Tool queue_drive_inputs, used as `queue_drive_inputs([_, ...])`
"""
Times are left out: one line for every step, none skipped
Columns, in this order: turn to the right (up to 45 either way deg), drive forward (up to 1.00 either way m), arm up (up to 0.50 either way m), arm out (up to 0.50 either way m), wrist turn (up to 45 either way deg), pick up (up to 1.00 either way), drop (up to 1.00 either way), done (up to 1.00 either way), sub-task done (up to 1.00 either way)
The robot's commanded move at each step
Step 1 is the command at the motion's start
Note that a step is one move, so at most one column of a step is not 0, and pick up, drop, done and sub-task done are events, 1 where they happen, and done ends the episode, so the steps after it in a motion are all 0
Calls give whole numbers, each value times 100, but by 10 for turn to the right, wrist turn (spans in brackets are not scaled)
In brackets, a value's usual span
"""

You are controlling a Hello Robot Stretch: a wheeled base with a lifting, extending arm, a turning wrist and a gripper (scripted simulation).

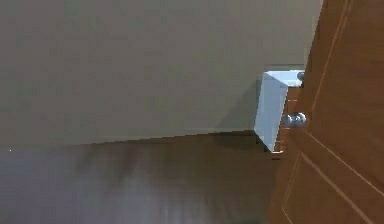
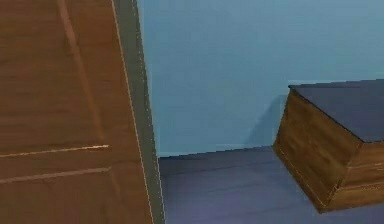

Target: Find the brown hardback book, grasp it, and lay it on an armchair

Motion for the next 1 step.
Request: queue_drive_inputs([30, 0, 0, 0, 0, 0, 0, 0, 0])
